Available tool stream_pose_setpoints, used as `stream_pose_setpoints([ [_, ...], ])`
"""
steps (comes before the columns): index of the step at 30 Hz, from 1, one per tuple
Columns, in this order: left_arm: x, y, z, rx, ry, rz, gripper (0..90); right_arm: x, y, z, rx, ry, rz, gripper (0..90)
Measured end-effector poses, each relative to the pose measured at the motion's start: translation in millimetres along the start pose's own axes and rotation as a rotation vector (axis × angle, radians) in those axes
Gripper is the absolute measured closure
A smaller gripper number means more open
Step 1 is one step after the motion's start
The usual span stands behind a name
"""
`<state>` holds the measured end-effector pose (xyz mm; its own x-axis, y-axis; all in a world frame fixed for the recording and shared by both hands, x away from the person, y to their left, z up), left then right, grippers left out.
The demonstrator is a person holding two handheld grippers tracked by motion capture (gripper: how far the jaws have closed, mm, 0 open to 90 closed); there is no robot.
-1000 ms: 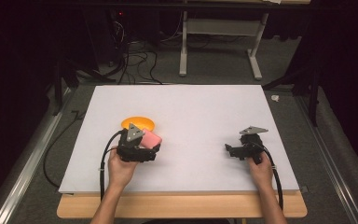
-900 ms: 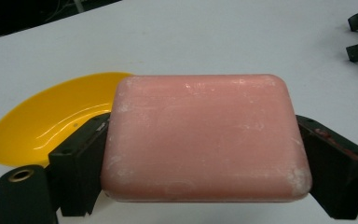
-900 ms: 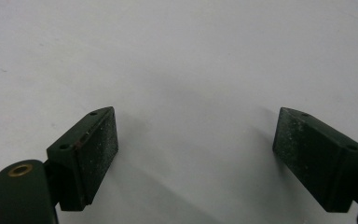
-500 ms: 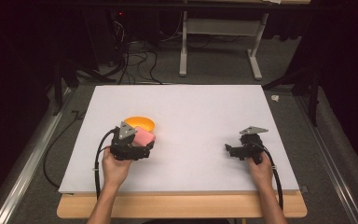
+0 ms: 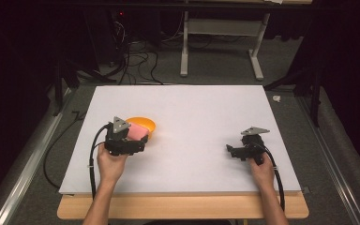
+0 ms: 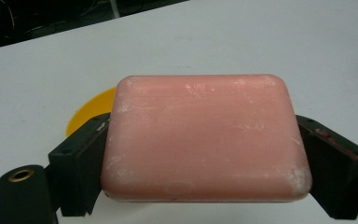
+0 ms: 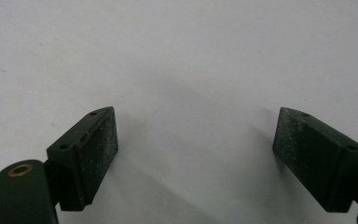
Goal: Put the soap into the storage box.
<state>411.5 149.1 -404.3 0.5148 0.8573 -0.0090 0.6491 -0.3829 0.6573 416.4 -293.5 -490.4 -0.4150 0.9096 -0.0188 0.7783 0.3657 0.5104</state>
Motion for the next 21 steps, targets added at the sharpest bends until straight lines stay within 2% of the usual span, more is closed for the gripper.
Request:
stream_pose_setpoints([
  [8,7.5,5.8,0.5,0.009,0.022,-0.028,13.7,0.1,0.0,0.0,0.000,0.000,0.001,14.6],
  [21,15.7,19.2,2.9,0.007,0.017,-0.060,13.7,-0.1,-0.1,0.0,0.000,-0.001,-0.001,14.6],
])
Point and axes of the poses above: each handheld gripper's, and its own axes: z roughly forward along the jaws, y roughly out of its top, x roughly to its left, the point moved 1 cm from there along z, roughly forward along the jaws, and after that the axes turned 14 degrees about x, right-handed, at the moved point
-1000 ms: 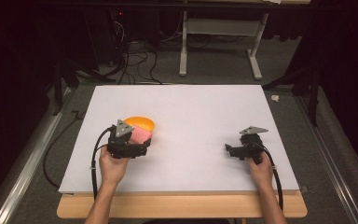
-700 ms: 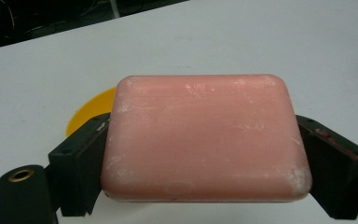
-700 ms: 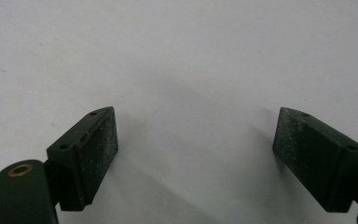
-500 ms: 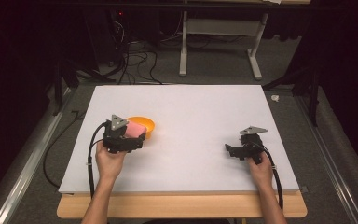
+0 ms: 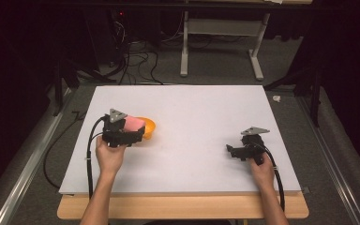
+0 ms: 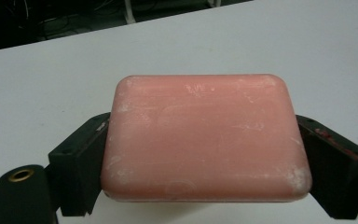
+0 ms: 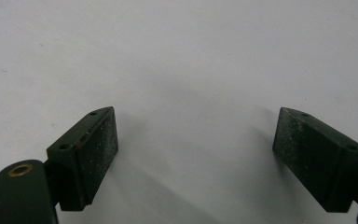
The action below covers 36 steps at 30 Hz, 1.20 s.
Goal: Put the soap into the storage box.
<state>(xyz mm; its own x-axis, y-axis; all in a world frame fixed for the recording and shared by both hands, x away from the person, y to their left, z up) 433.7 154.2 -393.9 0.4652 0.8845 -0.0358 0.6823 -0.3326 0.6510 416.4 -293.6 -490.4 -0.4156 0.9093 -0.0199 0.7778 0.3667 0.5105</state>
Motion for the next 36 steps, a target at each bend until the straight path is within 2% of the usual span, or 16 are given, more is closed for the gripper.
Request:
stream_pose_setpoints([
  [6,3.5,6.0,5.7,0.006,-0.011,-0.018,13.7,-0.1,0.0,0.0,-0.001,-0.001,-0.001,14.6],
  [7,4.1,8.1,9.2,0.011,0.002,-0.026,13.7,0.0,0.0,0.0,0.000,0.000,0.000,14.6],
  [10,4.8,9.9,12.3,0.015,0.000,-0.031,13.7,-0.2,0.1,0.1,-0.001,-0.001,-0.002,14.6],
  [13,5.4,13.2,18.9,0.029,0.017,-0.037,13.7,0.0,0.0,0.0,0.000,0.000,0.000,14.6],
  [19,6.2,15.2,30.5,0.051,0.023,-0.052,13.7,-0.1,0.0,0.0,-0.001,-0.001,-0.002,14.6],
  [28,8.3,15.2,47.4,0.118,0.030,-0.071,13.7,-0.2,0.1,0.1,-0.001,-0.001,-0.002,14.6],
  [36,11.1,15.3,56.3,0.133,0.043,-0.089,13.7,-0.1,0.0,0.0,0.000,0.000,-0.001,14.6],
])
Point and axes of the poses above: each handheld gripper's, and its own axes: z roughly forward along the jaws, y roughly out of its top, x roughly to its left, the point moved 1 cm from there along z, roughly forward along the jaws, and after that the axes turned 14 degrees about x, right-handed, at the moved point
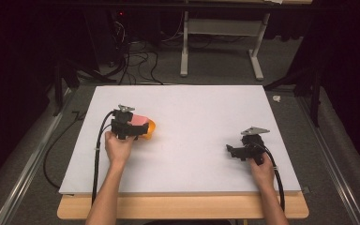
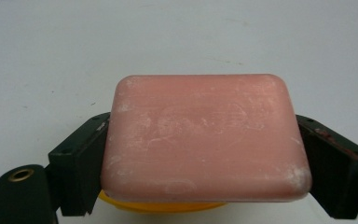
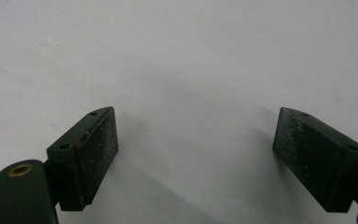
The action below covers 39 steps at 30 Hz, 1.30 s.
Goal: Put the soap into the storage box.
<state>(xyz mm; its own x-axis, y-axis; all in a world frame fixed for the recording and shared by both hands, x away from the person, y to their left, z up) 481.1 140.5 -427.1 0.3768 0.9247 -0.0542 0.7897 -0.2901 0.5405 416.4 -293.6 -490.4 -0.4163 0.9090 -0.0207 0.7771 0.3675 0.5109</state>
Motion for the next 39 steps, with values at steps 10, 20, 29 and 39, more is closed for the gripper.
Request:
stream_pose_setpoints([
  [10,0.1,1.3,9.9,0.013,0.019,-0.011,13.6,0.0,0.0,0.0,0.000,0.000,0.000,14.6],
  [20,-1.3,0.1,16.9,0.028,0.029,-0.015,13.6,-0.1,0.0,0.0,-0.001,0.000,-0.001,14.6],
  [29,-1.9,-0.8,23.8,0.047,0.037,-0.016,13.6,0.2,-0.1,-0.1,0.001,0.001,0.003,14.6],
  [39,-0.8,-1.1,26.1,0.055,0.033,-0.017,13.6,0.1,0.0,-0.1,0.001,0.001,0.002,14.6],
])
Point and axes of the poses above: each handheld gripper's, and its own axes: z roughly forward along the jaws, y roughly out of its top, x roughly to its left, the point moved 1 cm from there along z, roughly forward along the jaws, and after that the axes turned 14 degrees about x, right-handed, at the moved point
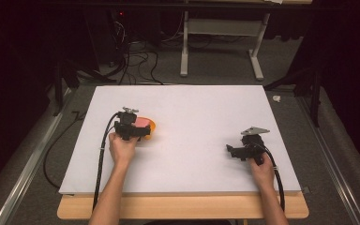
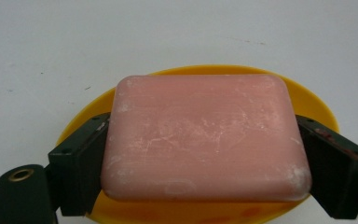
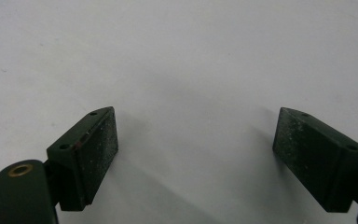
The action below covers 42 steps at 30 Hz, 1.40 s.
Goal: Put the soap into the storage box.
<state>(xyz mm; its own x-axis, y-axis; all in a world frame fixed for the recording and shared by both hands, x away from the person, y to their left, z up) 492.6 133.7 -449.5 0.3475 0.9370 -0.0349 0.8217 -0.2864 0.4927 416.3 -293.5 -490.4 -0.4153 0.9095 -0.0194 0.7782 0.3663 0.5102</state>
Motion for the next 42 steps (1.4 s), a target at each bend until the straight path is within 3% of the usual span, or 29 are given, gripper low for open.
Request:
stream_pose_setpoints([
  [23,-2.0,-0.3,3.5,0.007,0.018,-0.009,13.4,0.0,0.0,0.0,0.000,0.000,0.000,14.6],
  [38,-3.8,-2.1,-17.3,-0.086,0.012,0.015,14.5,0.0,0.0,0.0,0.000,0.000,0.000,14.6],
  [42,-5.6,-4.4,-27.9,-0.123,-0.019,0.032,15.1,-0.2,0.0,0.1,-0.001,-0.001,-0.003,14.6],
])
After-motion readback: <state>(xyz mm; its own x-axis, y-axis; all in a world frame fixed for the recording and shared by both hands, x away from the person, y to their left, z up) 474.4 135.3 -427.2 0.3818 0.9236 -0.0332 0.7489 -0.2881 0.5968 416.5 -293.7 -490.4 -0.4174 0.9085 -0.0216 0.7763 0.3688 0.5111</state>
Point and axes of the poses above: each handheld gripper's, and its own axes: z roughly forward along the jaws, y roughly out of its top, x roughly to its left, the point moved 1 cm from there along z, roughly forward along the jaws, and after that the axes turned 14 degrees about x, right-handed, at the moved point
